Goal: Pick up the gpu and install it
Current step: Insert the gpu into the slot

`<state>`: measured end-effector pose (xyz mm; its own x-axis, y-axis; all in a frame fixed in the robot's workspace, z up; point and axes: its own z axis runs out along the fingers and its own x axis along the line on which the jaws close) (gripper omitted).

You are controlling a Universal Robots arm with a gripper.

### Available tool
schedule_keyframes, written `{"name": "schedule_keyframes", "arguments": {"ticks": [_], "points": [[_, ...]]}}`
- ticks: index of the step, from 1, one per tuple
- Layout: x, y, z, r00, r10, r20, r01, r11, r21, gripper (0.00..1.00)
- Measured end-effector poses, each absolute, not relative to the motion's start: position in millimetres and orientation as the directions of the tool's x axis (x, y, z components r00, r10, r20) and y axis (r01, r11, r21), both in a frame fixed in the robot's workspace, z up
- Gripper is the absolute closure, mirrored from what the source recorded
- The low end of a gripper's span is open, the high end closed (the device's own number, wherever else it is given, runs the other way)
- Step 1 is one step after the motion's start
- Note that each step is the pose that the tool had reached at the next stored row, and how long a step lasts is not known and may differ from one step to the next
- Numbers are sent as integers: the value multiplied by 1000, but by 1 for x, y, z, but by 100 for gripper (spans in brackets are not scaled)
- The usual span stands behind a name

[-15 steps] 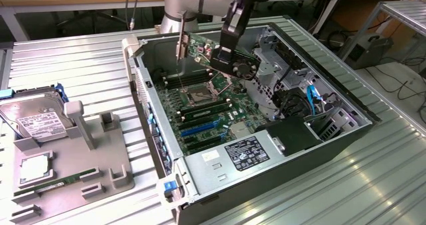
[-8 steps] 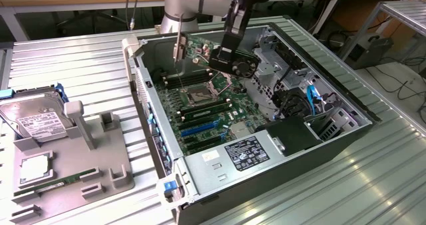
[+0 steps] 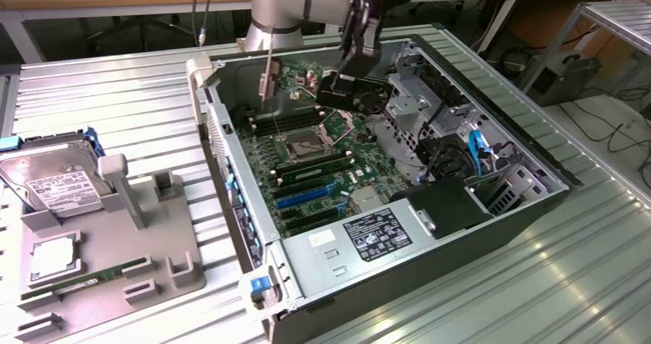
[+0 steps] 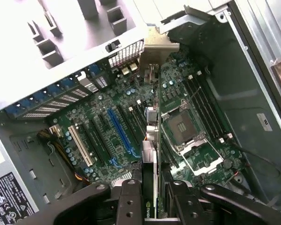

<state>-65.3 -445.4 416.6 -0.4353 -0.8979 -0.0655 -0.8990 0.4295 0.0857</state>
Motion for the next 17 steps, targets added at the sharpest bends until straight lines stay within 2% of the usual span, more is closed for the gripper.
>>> {"name": "schedule_keyframes", "arguments": {"ticks": [10,17], "points": [[-65,-445,414,-211,-973,-92,-975,202,94,74],[-65,-445,413,-82,-992,-96,-994,74,82,74]]}}
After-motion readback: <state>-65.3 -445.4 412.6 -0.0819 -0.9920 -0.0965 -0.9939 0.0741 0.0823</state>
